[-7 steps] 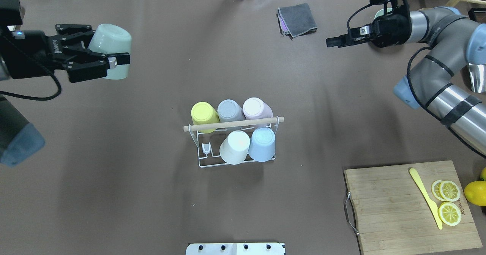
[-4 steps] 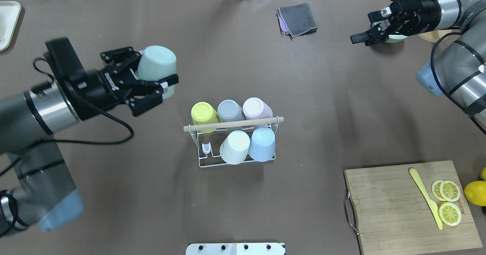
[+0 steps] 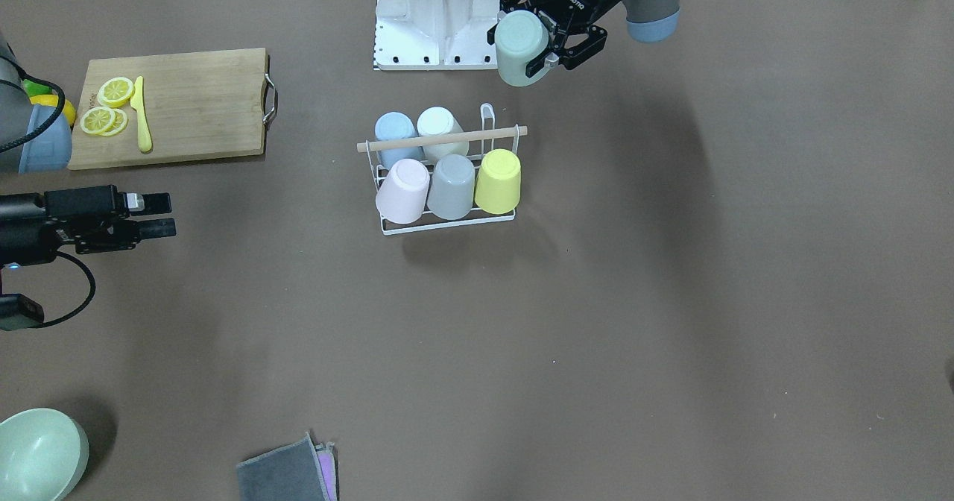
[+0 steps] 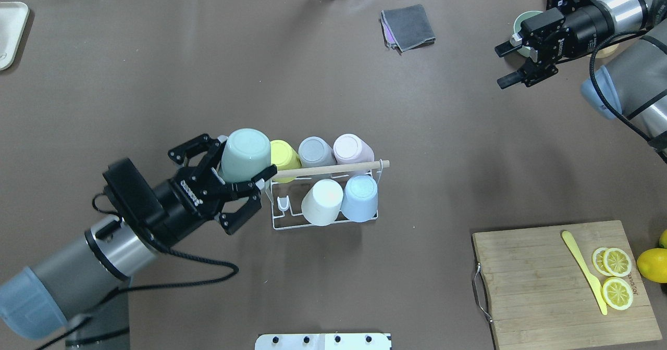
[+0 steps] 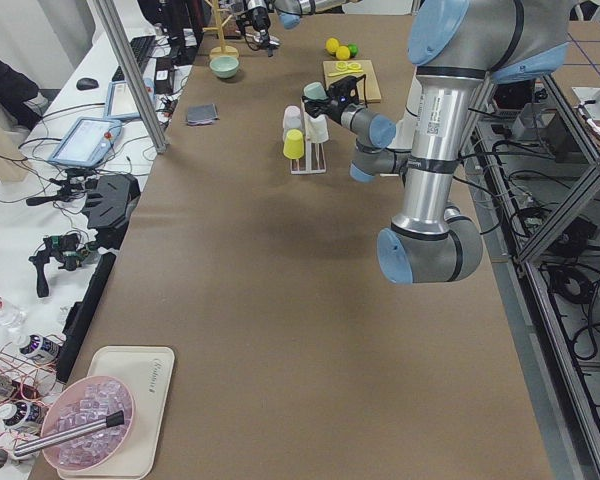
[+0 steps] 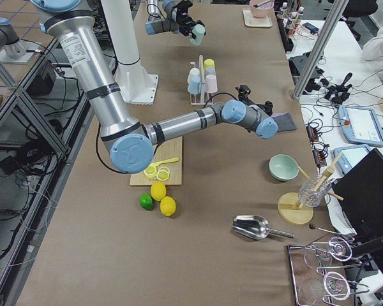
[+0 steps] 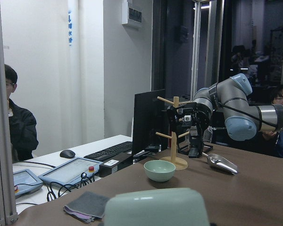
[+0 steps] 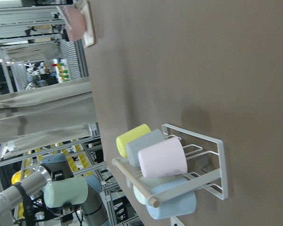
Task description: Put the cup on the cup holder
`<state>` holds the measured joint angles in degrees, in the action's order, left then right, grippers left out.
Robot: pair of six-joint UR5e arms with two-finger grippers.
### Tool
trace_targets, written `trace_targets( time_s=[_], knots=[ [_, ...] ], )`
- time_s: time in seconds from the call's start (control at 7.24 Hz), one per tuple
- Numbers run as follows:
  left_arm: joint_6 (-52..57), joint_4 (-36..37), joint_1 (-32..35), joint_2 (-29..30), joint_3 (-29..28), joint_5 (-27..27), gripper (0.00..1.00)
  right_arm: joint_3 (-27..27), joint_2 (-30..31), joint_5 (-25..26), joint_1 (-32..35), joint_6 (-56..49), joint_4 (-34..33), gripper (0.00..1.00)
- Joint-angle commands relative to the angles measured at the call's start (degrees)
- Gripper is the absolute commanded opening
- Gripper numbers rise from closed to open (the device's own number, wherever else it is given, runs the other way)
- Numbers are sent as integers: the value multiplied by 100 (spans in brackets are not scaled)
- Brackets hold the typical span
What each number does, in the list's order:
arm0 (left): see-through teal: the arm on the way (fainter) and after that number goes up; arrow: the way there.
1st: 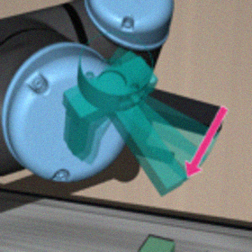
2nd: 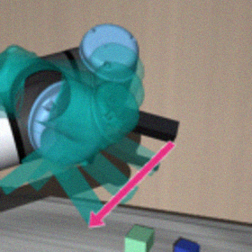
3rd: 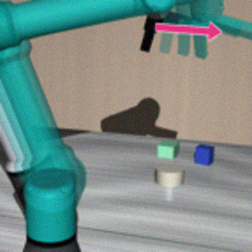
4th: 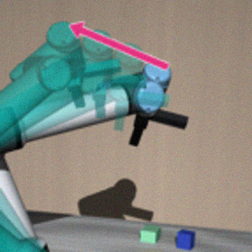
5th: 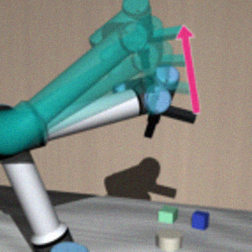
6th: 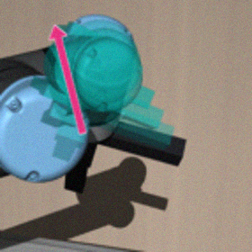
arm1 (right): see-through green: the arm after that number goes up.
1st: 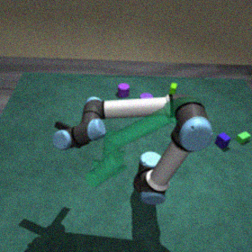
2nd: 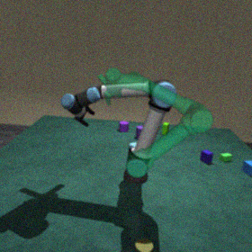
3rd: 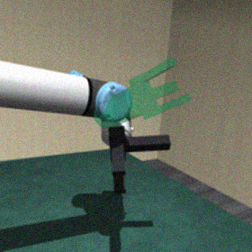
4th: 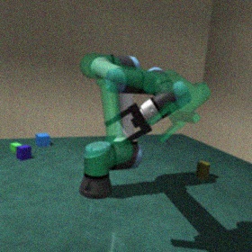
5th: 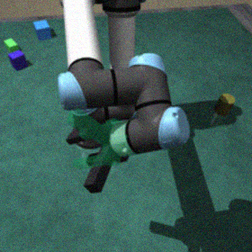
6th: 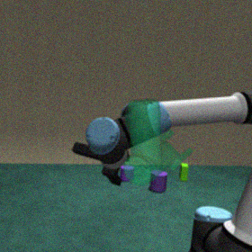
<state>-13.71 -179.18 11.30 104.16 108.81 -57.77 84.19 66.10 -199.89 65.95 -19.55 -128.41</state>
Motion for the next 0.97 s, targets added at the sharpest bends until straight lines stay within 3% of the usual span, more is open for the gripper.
trace_targets(
  time_s=[0.0,0.28,0.41,0.83],
  knots=[
    [281,-179,-714,-18,-88,755,0,238,-18,948,-21,22,-639,95],
    [281,-362,-796,17,-306,1013,0,518,35,1730,-21,762,-790,94],
    [281,-502,-778,17,-438,1013,0,694,43,2335,-12,1421,-773,96],
    [272,-522,-725,210,-474,1013,0,661,105,4259,40,1578,-738,99]
  ],
)
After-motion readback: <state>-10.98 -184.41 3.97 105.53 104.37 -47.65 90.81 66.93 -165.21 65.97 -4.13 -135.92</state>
